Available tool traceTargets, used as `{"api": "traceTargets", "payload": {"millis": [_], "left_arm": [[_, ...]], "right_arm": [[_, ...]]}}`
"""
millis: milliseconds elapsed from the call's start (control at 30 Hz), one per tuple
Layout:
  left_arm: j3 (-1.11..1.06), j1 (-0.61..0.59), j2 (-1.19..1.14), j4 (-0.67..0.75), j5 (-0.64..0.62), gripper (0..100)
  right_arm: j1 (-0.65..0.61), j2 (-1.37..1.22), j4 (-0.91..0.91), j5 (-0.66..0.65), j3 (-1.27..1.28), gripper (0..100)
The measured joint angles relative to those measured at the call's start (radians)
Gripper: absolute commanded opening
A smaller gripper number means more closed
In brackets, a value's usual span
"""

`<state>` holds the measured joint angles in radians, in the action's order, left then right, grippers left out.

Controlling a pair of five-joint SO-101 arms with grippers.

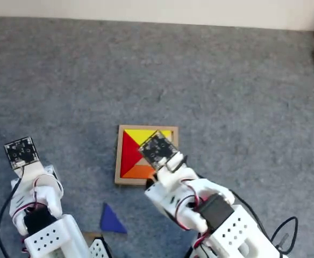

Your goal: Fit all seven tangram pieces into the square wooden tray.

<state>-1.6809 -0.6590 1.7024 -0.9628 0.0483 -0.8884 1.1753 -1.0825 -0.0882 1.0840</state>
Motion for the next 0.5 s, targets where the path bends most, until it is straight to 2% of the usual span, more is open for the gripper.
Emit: {"api": "traceTargets", "payload": {"millis": [333,500], "left_arm": [[0.002,0.000,0.044,-0.255,0.000,16],[0.003,0.000,0.081,-0.330,0.000,16]], "right_arm": [[-0.118,-0.002,0.123,0.003,0.000,6.3],[-0.126,-0.002,0.127,0.071,0.000,6.3]]}}
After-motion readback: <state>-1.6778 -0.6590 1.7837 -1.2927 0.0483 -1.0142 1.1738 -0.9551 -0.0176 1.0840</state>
